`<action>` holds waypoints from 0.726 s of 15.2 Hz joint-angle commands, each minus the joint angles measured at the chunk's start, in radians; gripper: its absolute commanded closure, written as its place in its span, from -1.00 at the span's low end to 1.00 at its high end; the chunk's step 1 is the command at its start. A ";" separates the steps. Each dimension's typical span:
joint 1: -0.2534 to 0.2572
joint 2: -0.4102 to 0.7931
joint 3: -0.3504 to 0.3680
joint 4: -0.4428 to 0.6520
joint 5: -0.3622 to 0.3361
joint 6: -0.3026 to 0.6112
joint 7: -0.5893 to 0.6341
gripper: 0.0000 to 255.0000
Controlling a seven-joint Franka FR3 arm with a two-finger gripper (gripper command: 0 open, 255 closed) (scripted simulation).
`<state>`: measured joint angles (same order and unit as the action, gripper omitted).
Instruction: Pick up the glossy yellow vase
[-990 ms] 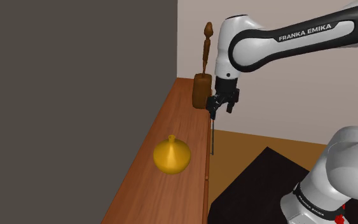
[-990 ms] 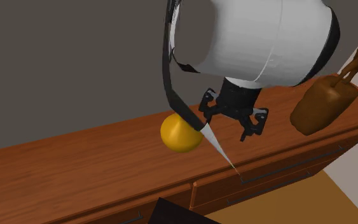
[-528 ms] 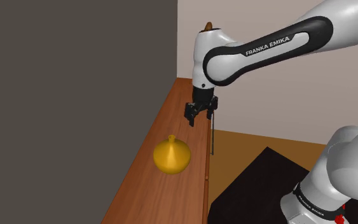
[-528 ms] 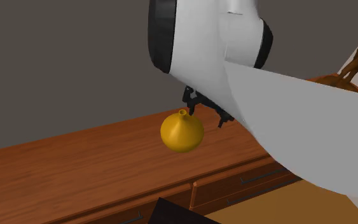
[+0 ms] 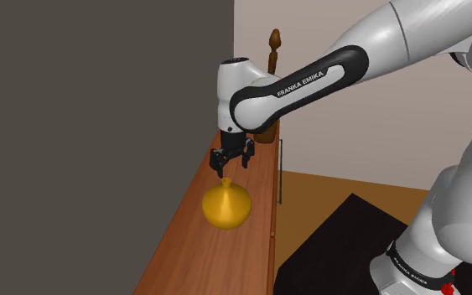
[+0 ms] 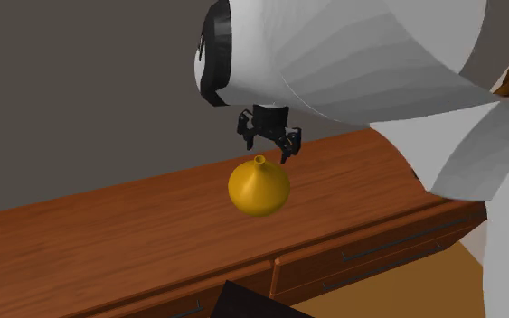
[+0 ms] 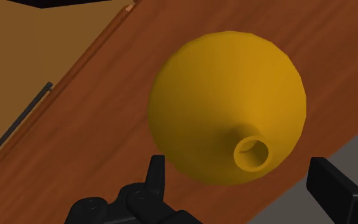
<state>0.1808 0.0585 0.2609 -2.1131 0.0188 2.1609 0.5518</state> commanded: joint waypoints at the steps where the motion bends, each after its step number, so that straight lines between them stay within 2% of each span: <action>1: 0.015 0.077 0.009 0.064 -0.031 0.017 0.040 -1.00; 8: 0.020 0.127 0.004 0.026 -0.048 0.103 0.050 -1.00; 11: 0.020 0.132 0.004 0.024 -0.049 0.110 0.051 -1.00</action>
<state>0.2007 0.1889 0.2649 -2.0878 -0.0300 2.2677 0.6023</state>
